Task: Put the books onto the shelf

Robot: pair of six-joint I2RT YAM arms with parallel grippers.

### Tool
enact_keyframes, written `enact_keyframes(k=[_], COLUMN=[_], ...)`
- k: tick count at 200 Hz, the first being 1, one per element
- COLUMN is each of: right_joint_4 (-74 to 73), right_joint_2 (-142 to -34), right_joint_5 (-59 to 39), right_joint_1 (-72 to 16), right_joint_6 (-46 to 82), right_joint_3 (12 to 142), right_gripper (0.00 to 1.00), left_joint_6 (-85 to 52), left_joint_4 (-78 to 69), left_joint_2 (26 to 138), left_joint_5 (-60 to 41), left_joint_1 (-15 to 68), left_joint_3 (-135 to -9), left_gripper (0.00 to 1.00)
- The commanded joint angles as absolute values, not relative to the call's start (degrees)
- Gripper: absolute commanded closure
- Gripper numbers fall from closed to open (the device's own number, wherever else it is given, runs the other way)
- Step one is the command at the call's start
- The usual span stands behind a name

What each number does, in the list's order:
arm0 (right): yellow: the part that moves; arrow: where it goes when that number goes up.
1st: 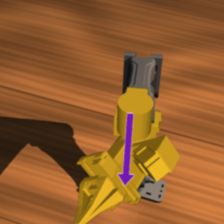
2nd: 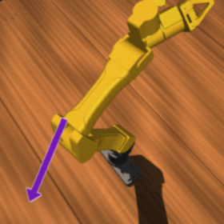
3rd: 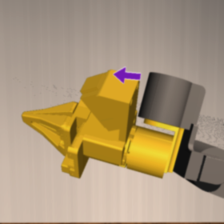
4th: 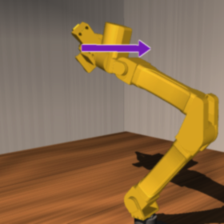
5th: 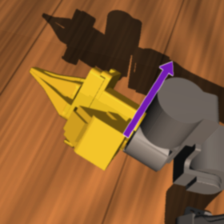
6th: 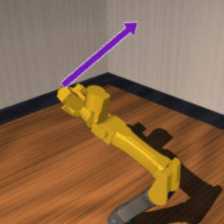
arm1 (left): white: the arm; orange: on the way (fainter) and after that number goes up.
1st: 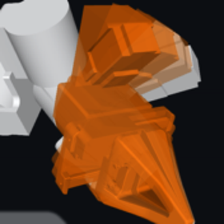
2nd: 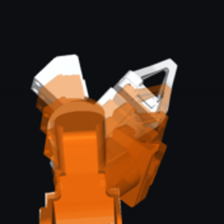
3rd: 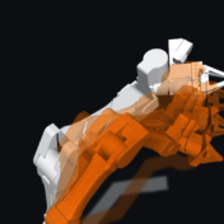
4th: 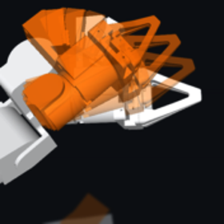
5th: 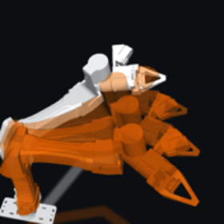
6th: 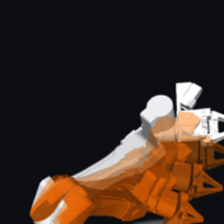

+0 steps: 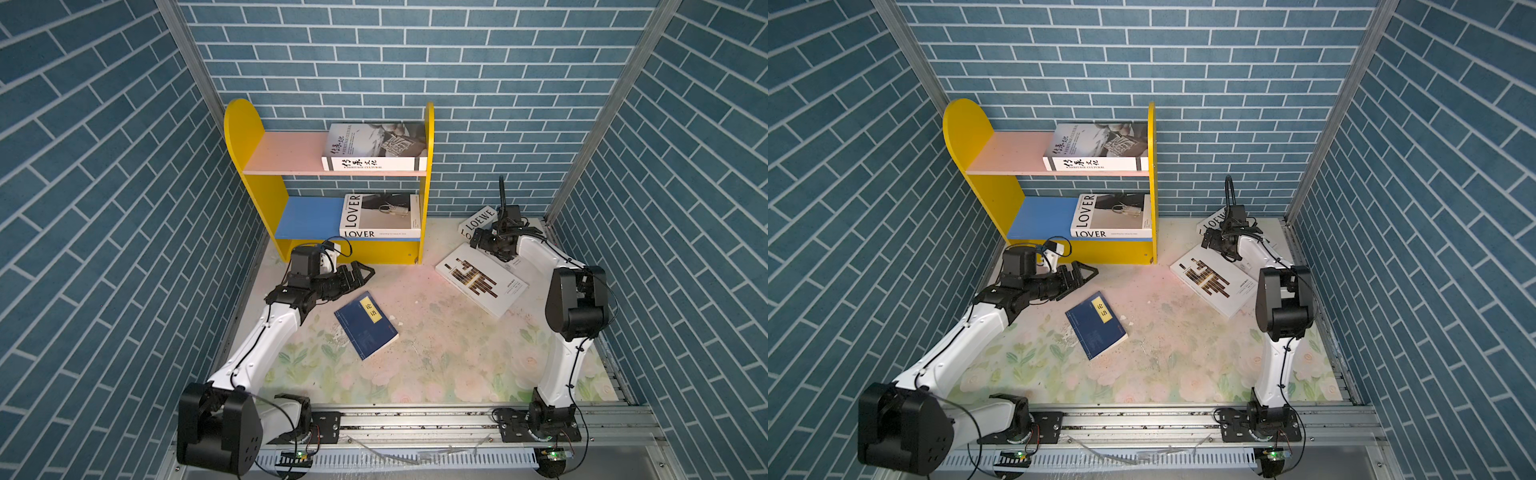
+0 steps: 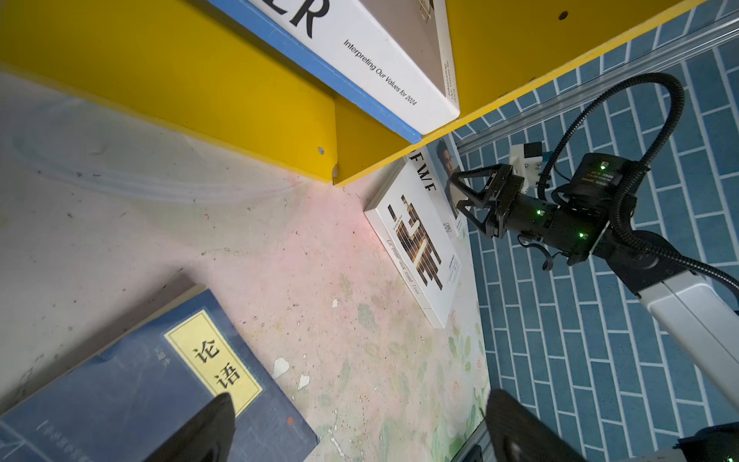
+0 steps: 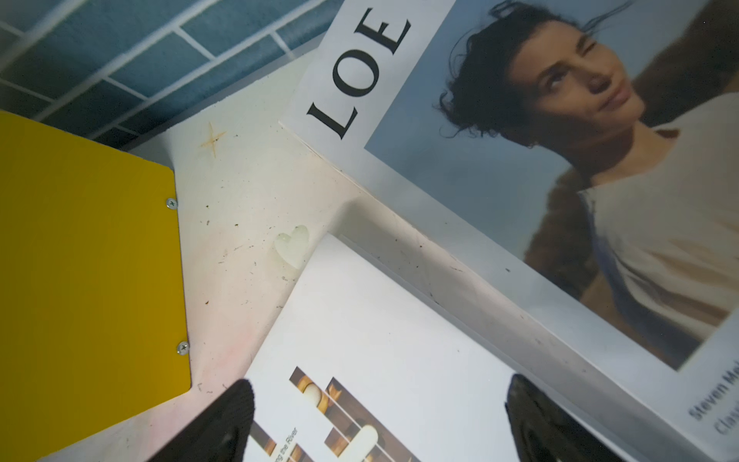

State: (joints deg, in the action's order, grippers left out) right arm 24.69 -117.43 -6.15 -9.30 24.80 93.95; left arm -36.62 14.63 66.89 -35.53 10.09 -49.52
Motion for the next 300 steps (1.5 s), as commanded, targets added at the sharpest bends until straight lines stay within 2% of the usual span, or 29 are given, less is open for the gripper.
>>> enact_keyframes(k=[1,57,99,176,225,300], right_joint_4=[29.15,28.84,27.80,11.99,11.91,13.34], right_joint_2=[-120.47,-125.17,-124.35,-114.27,-111.77,-108.08], right_joint_5=[-7.51,-10.48,-9.79,-21.65,-20.13,-19.51], right_joint_1=[-9.15,-8.72,-8.76,-11.24,-18.47,-19.73], right_joint_6=[18.59,18.15,19.44,30.93,30.57,31.85], right_joint_3=[97.38,96.80,91.59,71.79,68.36,67.97], right_gripper=[0.01,0.01,0.02,0.03,0.03,0.04], left_joint_6=[-38.05,-39.35,-39.82,-48.44,-55.61,-59.03], left_joint_4=[17.43,23.89,24.45,18.53,10.61,-1.93], left_joint_2=[61.44,52.86,53.52,56.48,64.19,87.24], left_joint_5=[-29.87,-24.66,-24.22,-21.60,-17.01,-15.04], left_joint_1=[10.63,10.63,10.63,13.21,21.26,30.56], left_joint_3=[-47.47,-44.75,-45.22,-41.03,-40.17,-48.35], left_gripper=[0.00,0.00,0.00,0.00,0.00,0.01])
